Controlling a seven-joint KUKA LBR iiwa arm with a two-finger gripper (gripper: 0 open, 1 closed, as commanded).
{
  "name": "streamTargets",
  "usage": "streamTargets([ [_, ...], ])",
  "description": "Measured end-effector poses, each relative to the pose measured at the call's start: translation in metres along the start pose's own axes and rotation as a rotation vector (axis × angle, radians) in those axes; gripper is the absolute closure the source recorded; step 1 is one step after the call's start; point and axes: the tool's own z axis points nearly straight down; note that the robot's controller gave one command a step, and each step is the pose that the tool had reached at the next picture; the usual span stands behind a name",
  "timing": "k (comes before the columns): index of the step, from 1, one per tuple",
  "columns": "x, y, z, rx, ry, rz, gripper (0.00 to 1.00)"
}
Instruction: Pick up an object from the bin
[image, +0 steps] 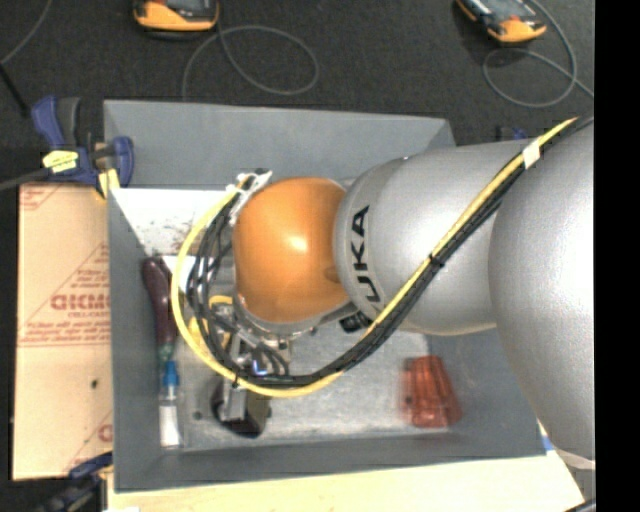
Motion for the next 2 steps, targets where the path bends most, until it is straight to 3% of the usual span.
streamTargets([
  [2,-0.002,-0.0022,-0.0021,-0.004,-0.011,0.002,0.0],
])
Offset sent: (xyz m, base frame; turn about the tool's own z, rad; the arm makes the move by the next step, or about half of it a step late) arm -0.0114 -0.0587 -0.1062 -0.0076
